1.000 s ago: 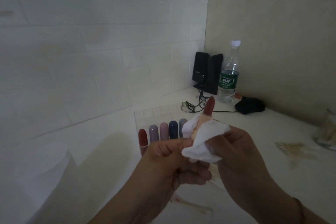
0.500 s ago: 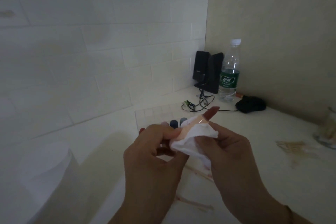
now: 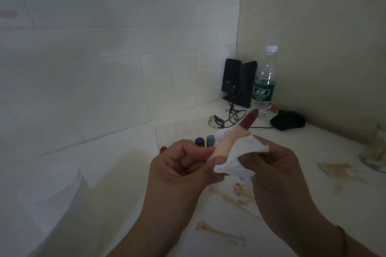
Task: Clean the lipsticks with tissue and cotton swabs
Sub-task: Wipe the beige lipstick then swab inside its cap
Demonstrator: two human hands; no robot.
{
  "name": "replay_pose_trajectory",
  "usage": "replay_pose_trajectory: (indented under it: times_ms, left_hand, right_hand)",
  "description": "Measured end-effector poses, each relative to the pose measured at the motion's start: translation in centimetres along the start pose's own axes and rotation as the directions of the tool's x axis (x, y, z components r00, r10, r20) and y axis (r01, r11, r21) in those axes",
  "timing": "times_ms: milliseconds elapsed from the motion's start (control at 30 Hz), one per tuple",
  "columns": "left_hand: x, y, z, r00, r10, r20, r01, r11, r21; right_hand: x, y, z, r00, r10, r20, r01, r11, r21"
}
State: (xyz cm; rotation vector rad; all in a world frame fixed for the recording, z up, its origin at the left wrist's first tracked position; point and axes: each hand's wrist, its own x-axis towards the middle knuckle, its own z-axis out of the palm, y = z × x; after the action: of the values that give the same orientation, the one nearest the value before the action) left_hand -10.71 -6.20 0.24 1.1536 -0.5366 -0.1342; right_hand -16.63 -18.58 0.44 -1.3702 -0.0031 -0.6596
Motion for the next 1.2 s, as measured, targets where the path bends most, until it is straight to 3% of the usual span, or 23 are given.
replay_pose_trajectory:
  times_ms: [167, 300, 367, 433, 500, 567, 633, 733, 800, 833, 867, 967, 1033, 1100, 1200]
  left_hand:
    - [0.0, 0.0, 0.2, 0.973, 0.180, -0.142, -0.152, 0.970, 0.188]
    - [0.1, 0.3, 0.3, 0.961, 0.177, -0.210, -0.121, 0.959, 0.256]
    - [0.3, 0.6, 0.2, 0.970, 0.100, -0.222, -0.068, 0.987, 0.148]
    - [0.5, 0.7, 0.0, 0.980, -0.068, -0.188, 0.047, 0.992, -0.116]
    - [0.7, 0.9, -0.1, 0.963, -0.253, -0.086, 0.201, 0.898, -0.392]
    - [0.8, 1.0, -0.3, 0.941, -0.339, 0.008, 0.293, 0.802, -0.520]
    - [0.8, 1.0, -0.4, 0.935, -0.349, 0.063, 0.320, 0.754, -0.573]
    - [0.8, 0.9, -0.5, 0.932, -0.342, 0.120, 0.347, 0.748, -0.566]
    - [0.9, 0.6, -0.6, 0.930, -0.341, 0.136, 0.359, 0.766, -0.532]
    - [0.9, 0.4, -0.6, 0.930, -0.343, 0.135, 0.362, 0.781, -0.509]
    - [1.0, 0.2, -0.7, 0.931, -0.342, 0.131, 0.361, 0.795, -0.487]
    - [1.1, -0.3, -0.8, 0.934, -0.336, 0.117, 0.352, 0.825, -0.442]
    - [1.1, -0.5, -0.8, 0.936, -0.333, 0.113, 0.349, 0.839, -0.418]
    - [1.1, -0.7, -0.7, 0.937, -0.328, 0.117, 0.347, 0.857, -0.381]
    - [1.0, -0.8, -0.6, 0.940, -0.320, 0.121, 0.342, 0.882, -0.323]
  right_hand:
    - [-0.4, -0.6, 0.3, 0.986, -0.099, -0.131, 0.081, 0.987, -0.135]
    - [-0.5, -0.8, 0.3, 0.979, -0.175, -0.100, 0.162, 0.979, -0.127]
    - [-0.1, -1.2, 0.1, 0.984, -0.166, -0.064, 0.159, 0.981, -0.110]
    - [0.7, -1.8, -0.8, 0.987, -0.154, -0.036, 0.145, 0.972, -0.186]
    - [2.1, -2.3, -2.4, 0.983, -0.158, -0.098, 0.120, 0.942, -0.314]
    - [3.5, -2.7, -5.0, 0.961, -0.179, -0.213, 0.064, 0.886, -0.459]
    - [4.6, -3.1, -7.4, 0.950, -0.149, -0.275, -0.067, 0.762, -0.645]
    - [5.4, -2.8, -10.3, 0.956, -0.010, -0.295, -0.268, 0.388, -0.882]
    - [5.7, -2.4, -11.2, 0.964, 0.112, -0.240, -0.256, 0.163, -0.953]
    - [5.7, -2.3, -11.2, 0.964, 0.179, -0.196, -0.218, 0.108, -0.970]
    - [5.7, -2.3, -11.2, 0.957, 0.246, -0.153, -0.184, 0.108, -0.977]
    - [5.3, -2.5, -10.1, 0.921, 0.390, -0.012, -0.119, 0.252, -0.960]
    - [5.1, -2.4, -9.6, 0.896, 0.441, 0.047, -0.077, 0.259, -0.963]
    - [5.4, -2.1, -9.8, 0.925, 0.374, 0.058, -0.043, 0.255, -0.966]
    - [5.5, -2.7, -10.6, 0.961, 0.274, 0.038, -0.072, 0.380, -0.922]
